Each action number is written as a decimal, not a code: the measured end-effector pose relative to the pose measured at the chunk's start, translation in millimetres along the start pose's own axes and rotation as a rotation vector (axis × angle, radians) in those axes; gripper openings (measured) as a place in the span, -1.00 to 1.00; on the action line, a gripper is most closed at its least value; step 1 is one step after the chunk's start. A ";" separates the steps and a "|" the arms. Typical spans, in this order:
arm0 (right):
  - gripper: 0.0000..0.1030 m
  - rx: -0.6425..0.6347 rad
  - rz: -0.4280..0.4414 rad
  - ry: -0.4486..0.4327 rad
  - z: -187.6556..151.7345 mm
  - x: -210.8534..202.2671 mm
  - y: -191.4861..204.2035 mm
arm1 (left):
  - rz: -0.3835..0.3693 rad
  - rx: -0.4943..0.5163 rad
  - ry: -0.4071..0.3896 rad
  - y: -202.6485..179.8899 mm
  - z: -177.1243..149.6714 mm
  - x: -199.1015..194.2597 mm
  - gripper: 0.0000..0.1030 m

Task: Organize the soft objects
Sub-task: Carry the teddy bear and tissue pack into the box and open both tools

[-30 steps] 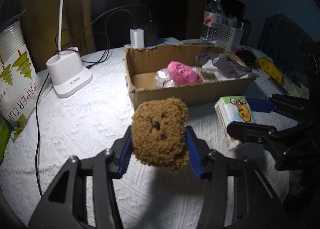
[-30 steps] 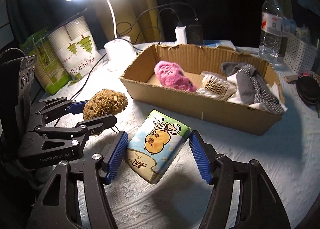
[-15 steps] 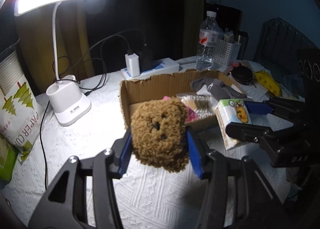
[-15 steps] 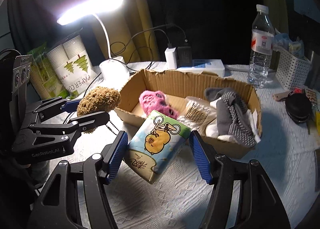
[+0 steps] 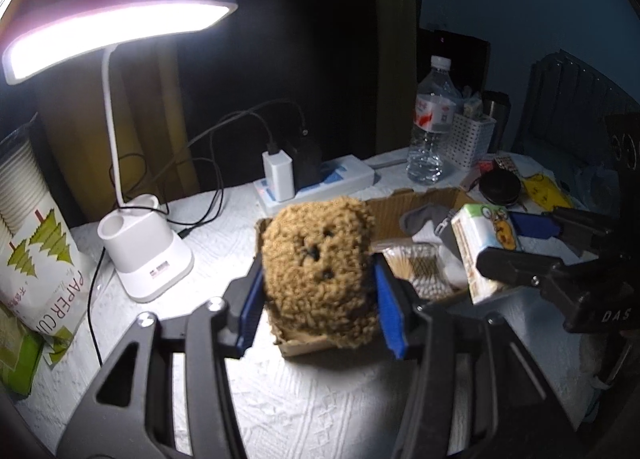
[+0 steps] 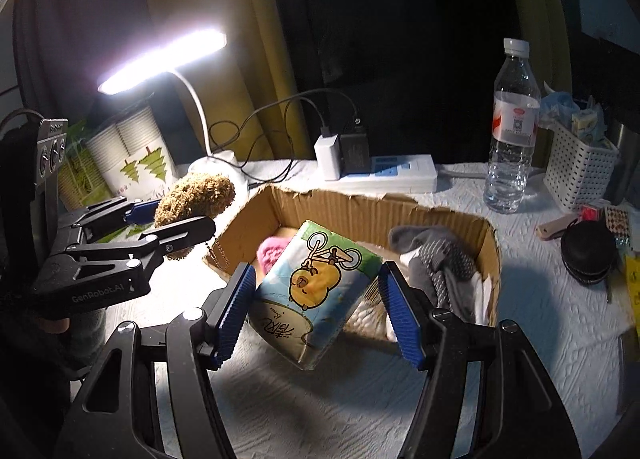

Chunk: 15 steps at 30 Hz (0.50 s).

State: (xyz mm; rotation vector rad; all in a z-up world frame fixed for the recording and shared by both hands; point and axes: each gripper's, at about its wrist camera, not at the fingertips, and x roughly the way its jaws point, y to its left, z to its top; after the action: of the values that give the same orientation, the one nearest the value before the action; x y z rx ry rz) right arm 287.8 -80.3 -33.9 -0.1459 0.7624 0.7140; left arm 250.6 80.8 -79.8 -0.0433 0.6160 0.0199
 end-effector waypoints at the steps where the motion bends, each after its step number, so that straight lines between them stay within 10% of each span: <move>1: 0.30 0.000 -0.001 -0.006 1.8 0.4 -1.3 | 0.000 -0.003 -0.005 1.1 1.0 2.2 0.00; 10: 0.31 -0.009 -0.010 -0.023 17.3 16.9 -13.4 | 0.000 -0.021 0.008 7.8 -0.7 32.0 0.04; 15: 0.31 -0.014 -0.008 -0.020 26.0 33.0 -17.3 | -0.028 -0.050 0.010 16.8 -0.7 39.6 0.56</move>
State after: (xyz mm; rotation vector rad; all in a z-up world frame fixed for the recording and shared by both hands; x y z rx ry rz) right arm 330.6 -66.1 -39.6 -0.1540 0.7379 0.7120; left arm 281.9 97.7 -103.9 -0.1008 0.6253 0.0084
